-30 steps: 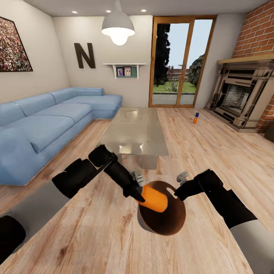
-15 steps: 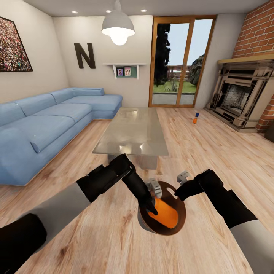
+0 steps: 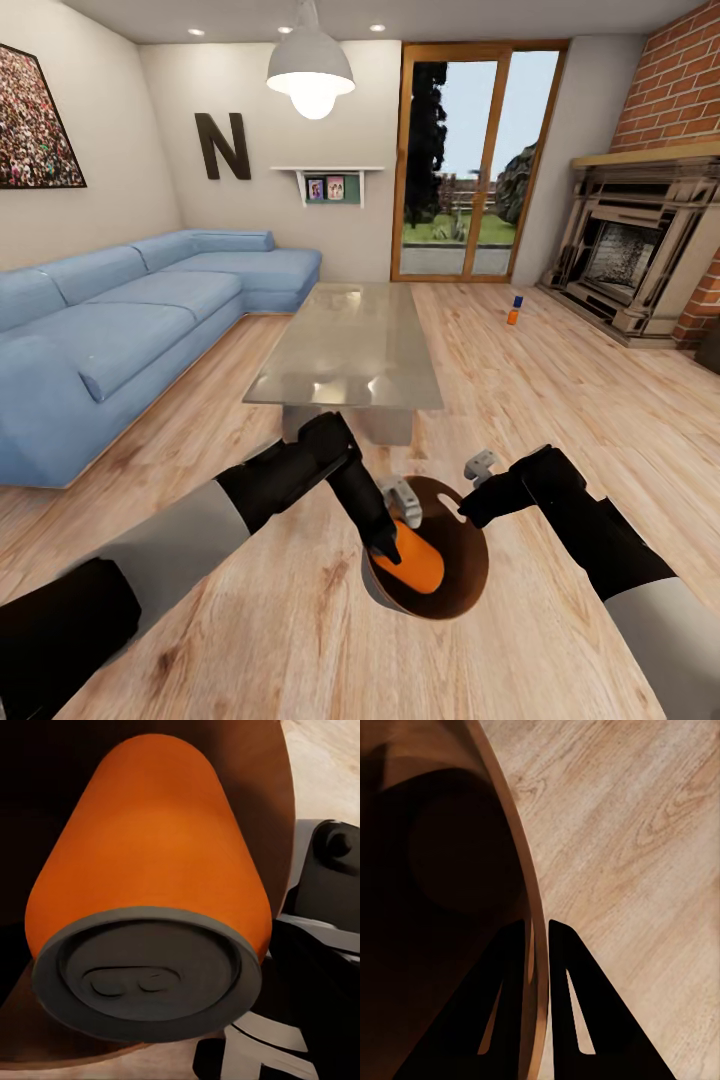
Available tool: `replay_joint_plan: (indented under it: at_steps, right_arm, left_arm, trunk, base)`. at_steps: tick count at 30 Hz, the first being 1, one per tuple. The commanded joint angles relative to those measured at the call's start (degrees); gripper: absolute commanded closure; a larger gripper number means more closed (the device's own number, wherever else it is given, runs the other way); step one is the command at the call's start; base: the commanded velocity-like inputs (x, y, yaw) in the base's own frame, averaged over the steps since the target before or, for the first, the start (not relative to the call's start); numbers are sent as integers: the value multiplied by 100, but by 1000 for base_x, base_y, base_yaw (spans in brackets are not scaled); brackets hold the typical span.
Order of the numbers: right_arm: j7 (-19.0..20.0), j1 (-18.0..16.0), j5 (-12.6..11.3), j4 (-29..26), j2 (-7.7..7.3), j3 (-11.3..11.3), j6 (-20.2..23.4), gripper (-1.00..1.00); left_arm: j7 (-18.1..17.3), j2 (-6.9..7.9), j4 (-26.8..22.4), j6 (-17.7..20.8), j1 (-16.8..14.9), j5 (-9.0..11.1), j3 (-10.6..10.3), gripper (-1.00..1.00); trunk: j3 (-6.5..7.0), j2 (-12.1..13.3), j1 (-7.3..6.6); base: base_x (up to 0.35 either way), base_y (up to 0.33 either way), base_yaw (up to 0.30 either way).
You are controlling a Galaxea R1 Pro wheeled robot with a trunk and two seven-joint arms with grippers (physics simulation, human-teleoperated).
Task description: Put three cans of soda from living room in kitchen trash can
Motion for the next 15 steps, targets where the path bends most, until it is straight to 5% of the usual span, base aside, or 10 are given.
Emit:
replay_joint_plan:
  at_steps: [1, 13, 14, 15]
  right_arm:
    - [31, -2, -110, -1, 1, -1, 56, 100]
    - [31, -2, -109, -7, 10, 1, 56, 100]
    - [31, -2, -109, -8, 10, 1, 56, 100]
    - [31, -2, -109, -9, 10, 1, 56, 100]
  left_arm:
    - [2, -14, 8, 0, 1, -11, -1, 100]
    - [2, -114, 53, 0, 1, -76, -2, 100]
    - [2, -115, 79, 0, 3, -76, -2, -100]
    - [2, -114, 120, 0, 4, -76, -2, -100]
  trunk:
    - [1, 0, 0]
    - [1, 0, 0]
    - [1, 0, 0]
    - [1, 0, 0]
  base:
    - [0, 0, 0]
    - [0, 0, 0]
    - [0, 0, 0]
    - [0, 0, 0]
